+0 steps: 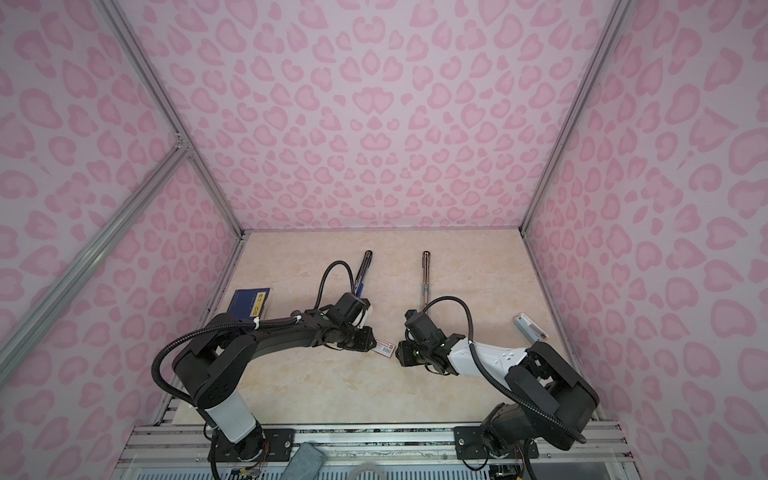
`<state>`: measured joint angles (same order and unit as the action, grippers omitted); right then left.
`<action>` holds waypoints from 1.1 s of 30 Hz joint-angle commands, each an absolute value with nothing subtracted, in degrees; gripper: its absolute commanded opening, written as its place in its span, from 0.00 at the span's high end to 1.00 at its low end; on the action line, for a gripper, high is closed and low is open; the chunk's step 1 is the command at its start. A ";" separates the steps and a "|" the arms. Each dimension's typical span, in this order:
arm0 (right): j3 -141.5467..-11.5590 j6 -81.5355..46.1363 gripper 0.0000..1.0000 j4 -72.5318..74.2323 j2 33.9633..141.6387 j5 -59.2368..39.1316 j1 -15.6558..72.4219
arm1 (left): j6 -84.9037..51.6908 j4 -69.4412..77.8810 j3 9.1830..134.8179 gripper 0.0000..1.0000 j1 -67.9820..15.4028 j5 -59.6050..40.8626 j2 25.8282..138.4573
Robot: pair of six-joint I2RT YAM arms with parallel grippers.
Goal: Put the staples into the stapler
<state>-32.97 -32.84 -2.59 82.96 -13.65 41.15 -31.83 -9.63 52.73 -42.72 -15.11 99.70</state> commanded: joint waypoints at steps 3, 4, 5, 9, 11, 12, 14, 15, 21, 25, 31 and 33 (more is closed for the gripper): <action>-33.89 -33.31 0.61 -2.40 84.75 -13.95 41.22 | -32.95 -5.89 52.56 0.71 -42.55 -18.80 100.25; -34.28 -33.30 0.62 -2.51 85.20 -13.99 41.21 | -33.04 -5.58 52.65 0.72 -42.54 -19.31 100.65; -34.60 -33.27 0.62 -2.78 85.63 -13.99 41.22 | -33.05 -5.56 52.71 0.76 -42.54 -19.55 100.88; -35.36 -33.44 0.65 -3.75 86.68 -13.32 41.28 | -33.05 -5.89 52.43 0.89 -42.54 -19.35 100.84; -35.58 -33.37 0.66 -4.02 87.01 -13.26 41.22 | -33.05 -5.89 52.04 0.97 -42.47 -19.02 100.40; -35.83 -33.30 0.67 -4.47 87.20 -13.12 41.21 | -33.05 -5.93 51.89 0.97 -42.45 -18.91 100.16; -36.11 -33.01 0.70 -5.51 87.28 -12.51 41.23 | -33.13 -5.90 51.52 0.97 -42.45 -18.57 99.85; -36.28 -32.89 0.71 -6.15 87.27 -12.20 41.22 | -33.16 -5.89 51.42 0.97 -42.36 -18.47 99.77; -37.74 -30.29 0.77 -12.65 86.17 -7.09 42.09 | -33.31 -5.81 51.02 0.97 -42.19 -18.28 99.49; -38.10 -28.92 0.79 -15.81 85.56 -4.60 42.45 | -33.22 -5.98 51.24 0.97 -41.93 -18.37 99.67; -38.06 -29.22 0.81 -16.04 84.60 -4.16 42.41 | -33.22 -5.91 51.41 0.97 -41.82 -18.71 99.76; -37.84 -29.84 0.78 -14.93 84.14 -5.26 42.36 | -33.41 -6.01 51.48 0.96 -41.84 -19.04 99.59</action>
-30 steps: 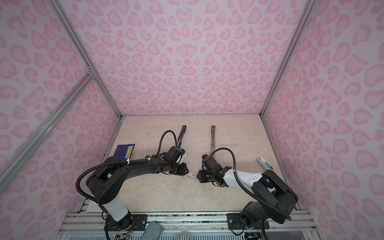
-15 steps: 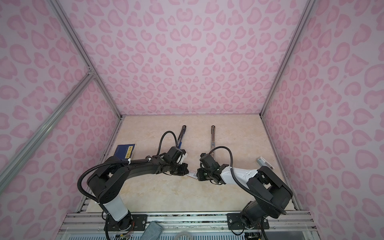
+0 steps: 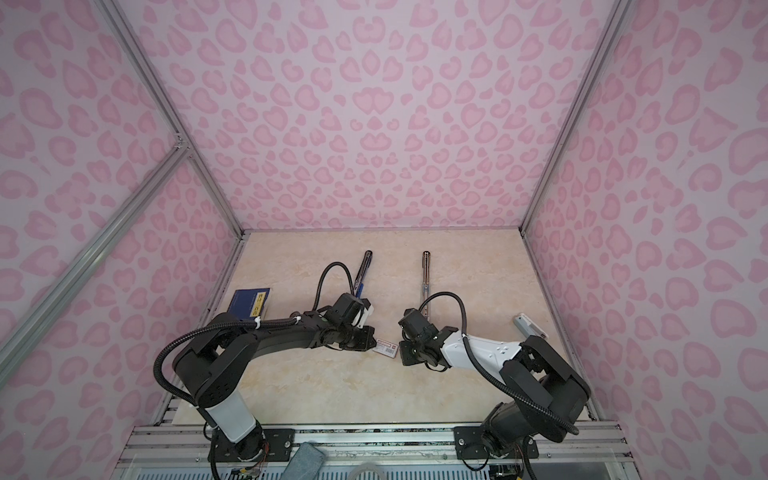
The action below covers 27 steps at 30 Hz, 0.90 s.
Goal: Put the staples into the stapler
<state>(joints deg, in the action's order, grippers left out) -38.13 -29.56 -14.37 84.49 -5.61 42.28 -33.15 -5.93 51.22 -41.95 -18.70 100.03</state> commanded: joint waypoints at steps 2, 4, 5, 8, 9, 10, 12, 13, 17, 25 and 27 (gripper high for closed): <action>-37.72 -30.65 0.71 -13.29 83.60 -7.08 42.33 | -33.57 -5.99 51.42 0.91 -41.84 -19.40 99.25; -37.66 -31.43 0.67 -11.39 83.32 -8.97 42.45 | -33.75 -5.92 51.21 0.86 -41.81 -19.42 98.88; -37.62 -31.83 0.66 -10.45 83.33 -9.65 42.46 | -33.79 -5.90 51.15 0.85 -41.84 -19.42 98.77; -38.17 -32.47 0.65 -8.54 84.32 -10.94 42.71 | -33.90 -5.63 50.98 0.85 -41.84 -19.45 98.61; -38.56 -32.52 0.65 -8.28 84.97 -11.06 42.81 | -33.93 -5.55 50.98 0.87 -41.84 -19.50 98.74; -38.96 -32.39 0.65 -8.09 85.59 -11.07 42.93 | -33.93 -5.46 50.98 0.89 -41.79 -19.60 98.79; -39.61 -32.43 0.66 -7.91 86.64 -11.04 43.15 | -33.93 -5.42 50.89 0.93 -41.84 -19.68 98.96; -39.85 -32.43 0.67 -7.83 87.00 -11.07 43.15 | -33.84 -5.43 50.89 0.94 -41.84 -19.69 99.05; -40.16 -32.00 0.73 -8.66 87.95 -10.76 43.21 | -33.68 -5.37 50.65 0.97 -41.84 -19.45 98.79; -39.46 -30.14 0.77 -13.27 86.75 -6.94 43.16 | -33.81 -5.24 50.27 0.97 -41.84 -19.07 98.88; -39.38 -29.89 0.77 -14.10 86.69 -6.38 43.15 | -33.75 -5.29 50.36 0.97 -41.82 -18.98 99.05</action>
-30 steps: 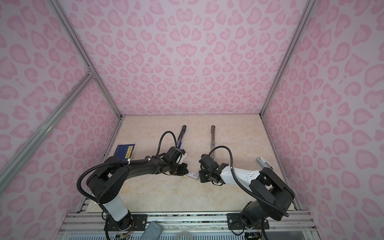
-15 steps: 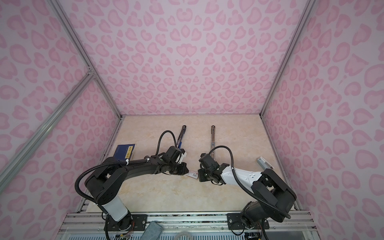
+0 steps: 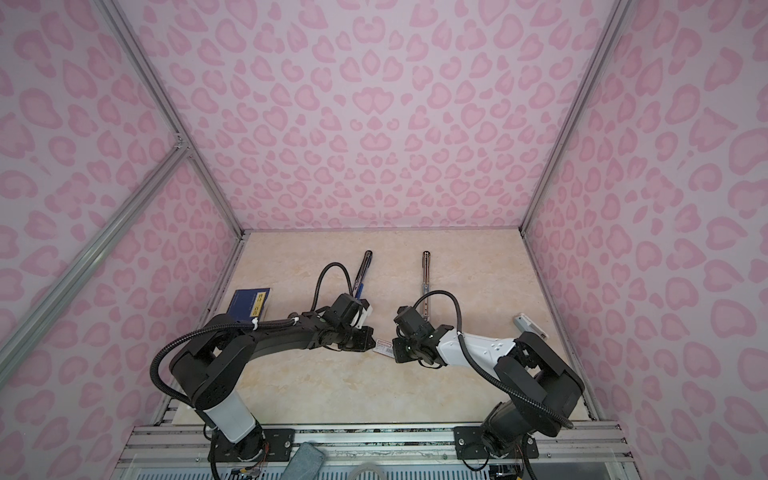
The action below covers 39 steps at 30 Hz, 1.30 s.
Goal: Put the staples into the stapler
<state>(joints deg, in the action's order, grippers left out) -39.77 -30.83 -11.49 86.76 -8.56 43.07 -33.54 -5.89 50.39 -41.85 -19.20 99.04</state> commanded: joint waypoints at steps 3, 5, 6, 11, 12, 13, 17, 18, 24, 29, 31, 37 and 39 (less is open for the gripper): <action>-38.80 -29.79 0.78 -13.82 86.57 -6.33 43.15 | -33.71 -5.37 50.45 0.97 -41.80 -18.98 99.05; -38.91 -29.85 0.78 -13.88 86.78 -6.33 43.13 | -33.67 -5.41 50.45 0.97 -41.75 -18.90 98.97; -38.97 -29.92 0.78 -13.97 86.77 -6.33 43.17 | -33.66 -5.45 50.45 0.97 -41.75 -18.96 98.97; -38.85 -31.24 0.70 -11.23 85.20 -8.86 42.98 | -33.57 -5.55 50.37 0.97 -41.81 -19.07 98.70; -38.93 -31.52 0.69 -10.72 85.19 -9.24 42.88 | -33.57 -5.54 50.32 0.97 -41.81 -19.07 98.70; -38.94 -32.02 0.68 -10.02 85.24 -9.76 42.87 | -33.57 -5.57 50.27 0.97 -41.82 -19.06 98.79; -39.18 -32.70 0.68 -8.26 86.78 -10.63 42.98 | -33.72 -5.39 50.19 0.97 -41.81 -19.16 99.11; -39.28 -32.70 0.68 -8.06 87.19 -10.72 42.98 | -33.75 -5.37 50.19 0.97 -41.83 -19.09 99.14; -39.73 -31.82 0.76 -9.45 88.25 -9.85 42.98 | -33.66 -5.49 50.19 0.97 -41.80 -18.78 98.88; -38.78 -30.72 0.78 -12.11 87.04 -7.76 42.88 | -33.66 -5.62 50.10 0.97 -41.76 -18.24 98.79; -38.37 -30.46 0.78 -12.69 86.70 -7.22 42.87 | -33.60 -5.79 50.19 0.97 -41.76 -18.19 98.92; -38.12 -30.04 0.79 -13.56 86.98 -6.35 42.93 | -33.41 -6.05 50.36 0.97 -41.75 -18.27 99.32; -38.48 -29.90 0.79 -14.19 87.27 -5.99 42.89 | -33.31 -6.19 50.55 0.97 -41.78 -18.27 99.32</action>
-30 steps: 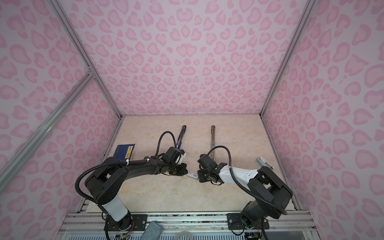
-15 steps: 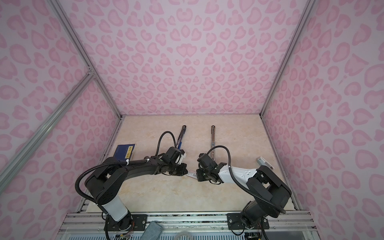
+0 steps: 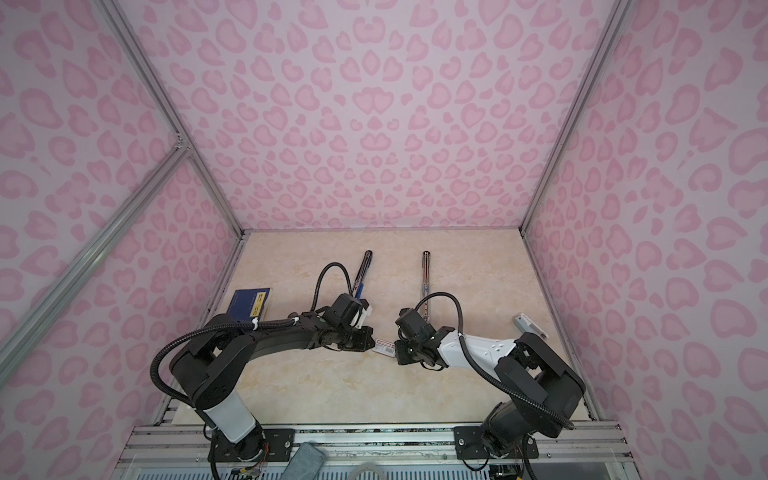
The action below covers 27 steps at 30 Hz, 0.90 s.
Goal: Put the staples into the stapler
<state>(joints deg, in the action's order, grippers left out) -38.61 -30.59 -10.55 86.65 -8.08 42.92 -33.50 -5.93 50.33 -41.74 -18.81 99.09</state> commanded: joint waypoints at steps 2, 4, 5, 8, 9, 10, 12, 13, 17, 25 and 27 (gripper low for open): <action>-38.63 -30.14 0.77 -13.78 86.37 -6.43 42.93 | -33.31 -6.25 50.62 0.97 -41.81 -18.28 99.25; -38.85 -30.61 0.73 -13.09 85.43 -7.41 42.74 | -33.31 -6.28 50.63 0.97 -41.82 -18.46 99.07; -38.93 -30.82 0.72 -12.42 85.08 -8.26 42.75 | -33.31 -6.24 50.63 0.97 -41.82 -18.45 99.05; -39.28 -31.72 0.68 -10.63 84.73 -9.89 42.71 | -33.31 -6.18 50.71 0.97 -41.79 -18.46 99.23; -39.42 -31.98 0.68 -10.19 84.90 -10.18 42.68 | -33.31 -6.16 50.72 0.97 -41.83 -18.53 99.31; -39.67 -32.08 0.68 -9.87 85.22 -10.41 42.71 | -33.31 -6.15 50.63 0.97 -41.77 -18.57 99.27; -40.12 -32.23 0.68 -9.27 85.97 -10.79 42.71 | -33.40 -6.09 50.63 0.97 -41.79 -18.63 99.23; -40.33 -32.26 0.68 -9.00 86.44 -10.96 42.70 | -33.41 -6.10 50.63 0.97 -41.84 -18.63 99.23; -40.99 -31.82 0.71 -9.22 88.14 -10.59 42.70 | -33.40 -6.07 50.63 0.97 -41.84 -18.55 99.05; -39.56 -30.15 0.79 -11.99 88.32 -7.96 42.67 | -33.44 -6.14 50.54 0.97 -41.84 -18.04 99.05; -39.30 -29.98 0.79 -12.51 88.31 -7.36 42.71 | -33.45 -6.15 50.54 0.97 -41.84 -17.94 99.14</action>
